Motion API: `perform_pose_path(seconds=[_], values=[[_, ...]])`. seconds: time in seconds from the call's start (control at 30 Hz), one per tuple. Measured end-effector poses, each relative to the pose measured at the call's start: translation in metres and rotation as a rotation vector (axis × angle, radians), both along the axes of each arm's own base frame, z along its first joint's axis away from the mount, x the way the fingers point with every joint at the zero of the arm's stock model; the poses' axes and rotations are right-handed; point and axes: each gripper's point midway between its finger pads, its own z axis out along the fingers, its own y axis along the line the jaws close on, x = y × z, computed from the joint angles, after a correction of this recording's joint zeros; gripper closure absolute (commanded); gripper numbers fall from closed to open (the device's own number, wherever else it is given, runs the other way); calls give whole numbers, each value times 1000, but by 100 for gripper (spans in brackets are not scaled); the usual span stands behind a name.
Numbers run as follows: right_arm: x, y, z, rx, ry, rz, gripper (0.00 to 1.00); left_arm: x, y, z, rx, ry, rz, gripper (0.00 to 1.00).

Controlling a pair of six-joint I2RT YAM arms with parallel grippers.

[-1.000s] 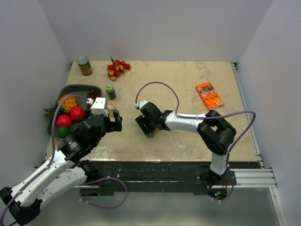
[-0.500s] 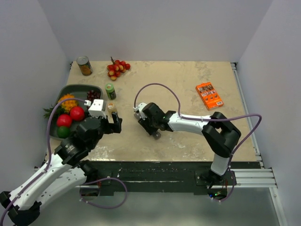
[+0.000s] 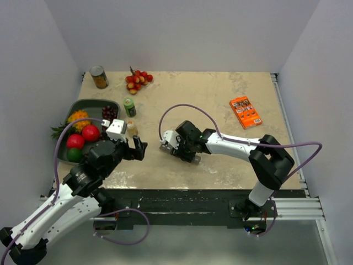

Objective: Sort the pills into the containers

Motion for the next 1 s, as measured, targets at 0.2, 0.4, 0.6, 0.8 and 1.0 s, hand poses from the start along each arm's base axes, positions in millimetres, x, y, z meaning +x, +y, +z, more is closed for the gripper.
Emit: perform_pose_path(seconds=[0.2,0.4,0.6,0.8,1.0], values=[[-2,-24,-5,-8,94,101,40,-2,-7,1,-3,-9,-44,0],[-2,-36,12,57,119,154,19,-1,-14,1,-1,-10,-80,0],[-4,-41,32,138,124,211,17,0,-23,-3,21,-3,-127,0],[-7,-53,49,214,142,247,17,0,-38,-6,49,-5,-217,0],[-10,-55,87,332,72,317,17,2,-58,-21,112,11,-341,1]])
